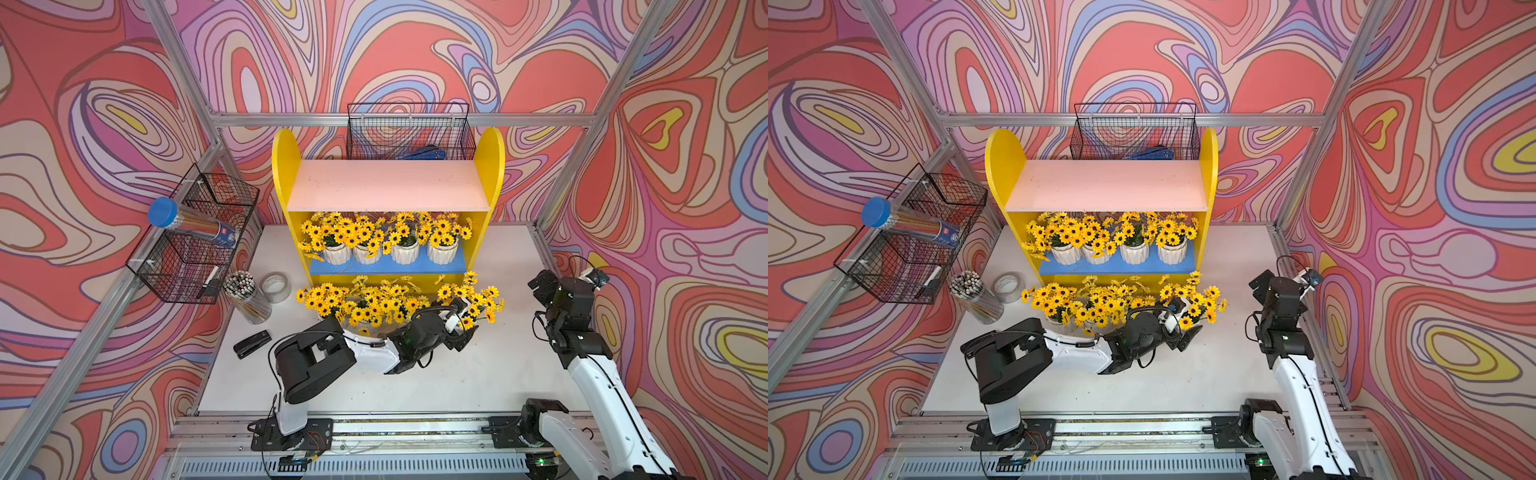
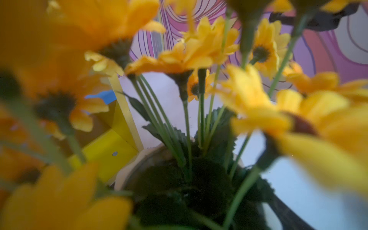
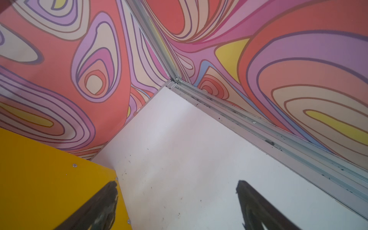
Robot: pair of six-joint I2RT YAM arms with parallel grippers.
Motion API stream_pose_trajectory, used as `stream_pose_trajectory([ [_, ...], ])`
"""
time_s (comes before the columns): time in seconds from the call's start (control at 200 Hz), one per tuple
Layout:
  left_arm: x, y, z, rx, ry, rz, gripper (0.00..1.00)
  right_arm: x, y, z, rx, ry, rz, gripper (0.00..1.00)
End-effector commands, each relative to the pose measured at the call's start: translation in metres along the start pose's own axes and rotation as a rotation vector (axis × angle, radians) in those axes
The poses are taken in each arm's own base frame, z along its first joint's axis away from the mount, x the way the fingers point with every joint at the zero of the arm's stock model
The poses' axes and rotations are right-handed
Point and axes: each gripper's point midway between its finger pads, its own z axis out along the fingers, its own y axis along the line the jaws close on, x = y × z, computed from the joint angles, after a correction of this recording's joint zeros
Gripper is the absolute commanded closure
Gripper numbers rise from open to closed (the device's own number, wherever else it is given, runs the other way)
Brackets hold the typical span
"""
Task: Take the sunflower pots off the shelves
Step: Place the sunflower pot at the center of the board.
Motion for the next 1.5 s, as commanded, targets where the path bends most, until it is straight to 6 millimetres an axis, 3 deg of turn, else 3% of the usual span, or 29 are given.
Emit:
stream_pose_trajectory([
  [0.0, -0.051, 0.010, 0.000, -0.055, -0.230, -0.059, 1.00, -0.001, 0.009, -0.003, -0.059, 0.003, 0.002, 0.04],
  [0.24, -0.029, 0.012, 0.017, -0.089, -0.193, -0.044, 1.00, 0.006, 0.015, -0.002, -0.105, 0.025, 0.005, 0.05],
  [0.531, -0.001, 0.032, 0.033, -0.220, -0.197, -0.059, 1.00, 0.005, 0.024, -0.004, -0.149, 0.028, -0.003, 0.05],
  [0.826, 0.022, 0.050, 0.031, -0.326, -0.195, -0.082, 1.00, 0.004, 0.030, -0.007, -0.182, 0.034, -0.007, 0.05],
  [0.926, 0.032, 0.052, 0.034, -0.320, -0.172, -0.101, 0.84, 0.005, 0.032, -0.007, -0.197, 0.039, -0.007, 0.05],
  [1.031, 0.039, 0.058, 0.032, -0.338, -0.161, -0.139, 0.42, 0.004, 0.035, -0.009, -0.211, 0.043, -0.014, 0.04],
  [1.172, 0.044, 0.053, 0.034, -0.313, -0.119, -0.133, 0.21, 0.003, 0.039, -0.011, -0.229, 0.047, -0.022, 0.04],
  [1.192, 0.044, 0.051, 0.035, -0.298, -0.111, -0.128, 0.15, 0.004, 0.040, -0.011, -0.233, 0.049, -0.024, 0.04],
  [1.217, 0.044, 0.048, 0.036, -0.282, -0.102, -0.121, 0.01, 0.004, 0.040, -0.011, -0.237, 0.051, -0.025, 0.04],
  [1.497, 0.051, 0.044, 0.023, -0.257, -0.048, -0.119, 0.00, 0.008, 0.053, -0.018, -0.313, 0.080, -0.049, 0.02],
])
